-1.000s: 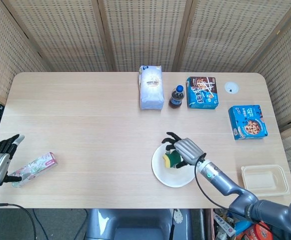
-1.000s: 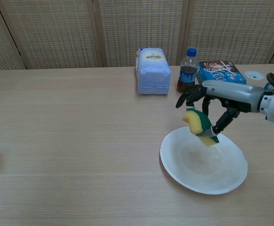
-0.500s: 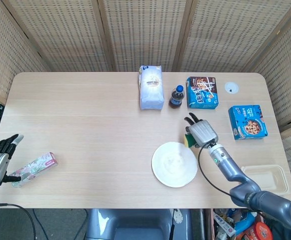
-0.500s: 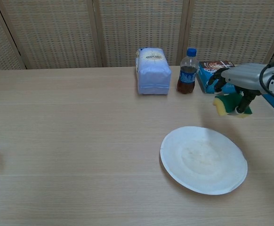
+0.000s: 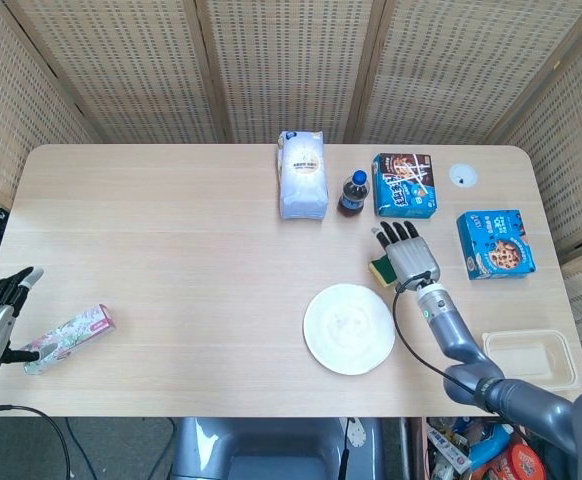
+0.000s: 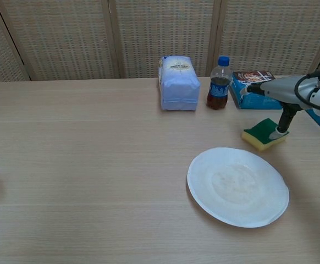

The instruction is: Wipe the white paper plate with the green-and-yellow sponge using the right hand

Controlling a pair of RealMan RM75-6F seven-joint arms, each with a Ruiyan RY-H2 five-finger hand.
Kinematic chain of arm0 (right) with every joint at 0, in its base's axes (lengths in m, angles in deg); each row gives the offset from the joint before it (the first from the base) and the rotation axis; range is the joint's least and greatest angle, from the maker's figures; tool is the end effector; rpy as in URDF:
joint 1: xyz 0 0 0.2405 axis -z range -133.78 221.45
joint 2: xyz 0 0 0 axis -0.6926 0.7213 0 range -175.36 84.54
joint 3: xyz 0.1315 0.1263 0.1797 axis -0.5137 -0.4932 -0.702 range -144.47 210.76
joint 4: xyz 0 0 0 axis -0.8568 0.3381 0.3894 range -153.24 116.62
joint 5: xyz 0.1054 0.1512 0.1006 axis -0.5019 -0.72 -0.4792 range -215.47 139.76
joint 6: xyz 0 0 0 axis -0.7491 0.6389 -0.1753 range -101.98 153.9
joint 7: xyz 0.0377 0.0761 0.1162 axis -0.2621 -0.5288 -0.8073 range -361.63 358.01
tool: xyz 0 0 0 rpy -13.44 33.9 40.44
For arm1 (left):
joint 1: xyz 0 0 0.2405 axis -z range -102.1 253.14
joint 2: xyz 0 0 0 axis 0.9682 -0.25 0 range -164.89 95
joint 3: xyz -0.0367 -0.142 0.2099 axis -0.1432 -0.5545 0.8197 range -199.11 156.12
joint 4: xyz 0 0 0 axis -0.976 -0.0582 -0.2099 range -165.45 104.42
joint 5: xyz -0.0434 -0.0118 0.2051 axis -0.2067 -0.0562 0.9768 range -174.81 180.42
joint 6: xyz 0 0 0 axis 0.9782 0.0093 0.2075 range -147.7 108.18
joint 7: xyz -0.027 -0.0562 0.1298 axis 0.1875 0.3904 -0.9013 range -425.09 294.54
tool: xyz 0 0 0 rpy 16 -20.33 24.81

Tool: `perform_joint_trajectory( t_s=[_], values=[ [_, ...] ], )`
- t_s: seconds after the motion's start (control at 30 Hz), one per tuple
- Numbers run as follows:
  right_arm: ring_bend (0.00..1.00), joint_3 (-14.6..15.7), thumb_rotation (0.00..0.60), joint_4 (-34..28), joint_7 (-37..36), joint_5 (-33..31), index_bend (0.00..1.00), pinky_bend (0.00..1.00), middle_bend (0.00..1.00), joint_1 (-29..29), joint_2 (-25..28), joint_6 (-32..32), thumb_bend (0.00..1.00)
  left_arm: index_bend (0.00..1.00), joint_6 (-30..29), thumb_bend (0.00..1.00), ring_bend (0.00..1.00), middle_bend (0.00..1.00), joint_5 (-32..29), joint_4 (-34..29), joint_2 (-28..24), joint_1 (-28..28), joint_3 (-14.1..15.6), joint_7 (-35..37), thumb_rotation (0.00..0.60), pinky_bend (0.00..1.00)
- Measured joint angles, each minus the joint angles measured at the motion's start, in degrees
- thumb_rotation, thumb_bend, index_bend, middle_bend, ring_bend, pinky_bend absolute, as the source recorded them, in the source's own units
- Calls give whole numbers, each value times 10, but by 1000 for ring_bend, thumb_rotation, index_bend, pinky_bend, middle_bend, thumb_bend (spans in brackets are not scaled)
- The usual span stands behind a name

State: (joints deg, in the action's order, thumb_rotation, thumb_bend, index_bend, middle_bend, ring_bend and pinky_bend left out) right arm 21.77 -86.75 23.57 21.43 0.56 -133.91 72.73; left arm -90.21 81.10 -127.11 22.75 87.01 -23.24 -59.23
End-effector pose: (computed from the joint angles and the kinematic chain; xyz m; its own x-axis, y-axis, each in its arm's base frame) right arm -0.2130 -0.3944 0.0073 0.6498 -0.2385 0.7217 -0.7586 -0.2618 0.5966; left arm -0.3160 0.2078 0.1602 0.3075 0.2197 0.9258 0.9451 0.0423 -0.3240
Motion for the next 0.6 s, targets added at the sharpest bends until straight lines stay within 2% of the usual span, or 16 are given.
perform_joint_trajectory(
  t_s=[0.17, 0.33, 0.47, 0.6],
  values=[
    [0, -2, 600, -95, -26, 38, 5, 0, 0, 23, 53, 56, 34, 0, -5, 0, 0, 0, 5, -1, -1, -2, 1, 4, 600, 0],
    [0, 17, 600, -179, -88, 145, 5, 0, 0, 81, 129, 165, 0, 0, -23, 0, 0, 0, 17, -2, -3, -9, 2, 6, 600, 0],
    [0, 45, 600, -203, -151, 236, 4, 0, 0, 144, 176, 273, 0, 0, -49, 0, 0, 0, 26, -1, 1, -17, 2, -3, 600, 0],
    [0, 74, 600, -199, -196, 285, 0, 0, 0, 207, 199, 367, 0, 0, -81, 0, 0, 0, 32, 1, 10, -27, -1, -23, 600, 0]
  ],
)
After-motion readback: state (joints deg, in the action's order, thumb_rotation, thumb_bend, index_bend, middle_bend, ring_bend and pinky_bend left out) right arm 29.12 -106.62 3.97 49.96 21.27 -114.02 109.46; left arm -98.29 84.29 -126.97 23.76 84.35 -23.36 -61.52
